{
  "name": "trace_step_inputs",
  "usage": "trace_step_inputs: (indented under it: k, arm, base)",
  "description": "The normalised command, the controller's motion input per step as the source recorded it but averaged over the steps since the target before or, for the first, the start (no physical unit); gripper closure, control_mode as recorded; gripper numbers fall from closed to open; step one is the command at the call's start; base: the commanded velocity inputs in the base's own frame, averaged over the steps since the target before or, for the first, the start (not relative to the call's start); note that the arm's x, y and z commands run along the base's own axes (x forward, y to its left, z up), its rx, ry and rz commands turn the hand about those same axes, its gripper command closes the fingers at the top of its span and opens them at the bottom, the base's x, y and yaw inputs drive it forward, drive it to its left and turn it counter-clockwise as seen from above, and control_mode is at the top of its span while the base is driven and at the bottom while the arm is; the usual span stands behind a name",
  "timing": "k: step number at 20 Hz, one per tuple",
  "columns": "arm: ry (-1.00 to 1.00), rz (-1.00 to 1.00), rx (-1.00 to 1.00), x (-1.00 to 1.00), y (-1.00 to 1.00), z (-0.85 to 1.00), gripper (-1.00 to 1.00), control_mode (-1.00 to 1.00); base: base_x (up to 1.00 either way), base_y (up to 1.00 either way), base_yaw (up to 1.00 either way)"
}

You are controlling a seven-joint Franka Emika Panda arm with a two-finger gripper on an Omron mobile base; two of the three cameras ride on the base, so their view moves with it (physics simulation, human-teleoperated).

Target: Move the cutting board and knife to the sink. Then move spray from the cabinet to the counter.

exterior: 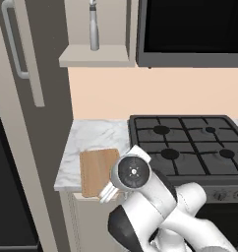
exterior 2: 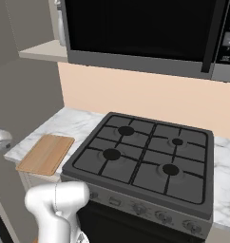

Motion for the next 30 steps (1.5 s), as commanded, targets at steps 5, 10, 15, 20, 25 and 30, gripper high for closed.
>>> trace_step_inputs:
  k: [5,10,15,20,25,30]
  arm:
    - [-0.02,0.03,-0.17,-0.08,0.16,-0.42,-1.00,-1.00]
    - [0.00,0.00,-0.17,0.00,0.39,-0.33,-1.00,-1.00]
    - [0.00,0.00,-0.20,0.00,0.52,-0.38,-1.00,-1.00]
    - [0.00,0.00,-0.13,0.05,0.24,-0.28,-1.00,-1.00]
    - [-0.03,0.00,-0.10,0.24,0.18,-0.36,-1.00,-1.00]
    - [-0.01,0.00,-0.09,0.34,0.10,-0.40,-1.00,-1.00]
  base:
    - [0.00,0.00,0.00]
    - [0.00,0.00,0.00]
    - [0.00,0.00,0.00]
    - [0.00,0.00,0.00]
    - [0.00,0.00,0.00]
    - [0.00,0.00,0.00]
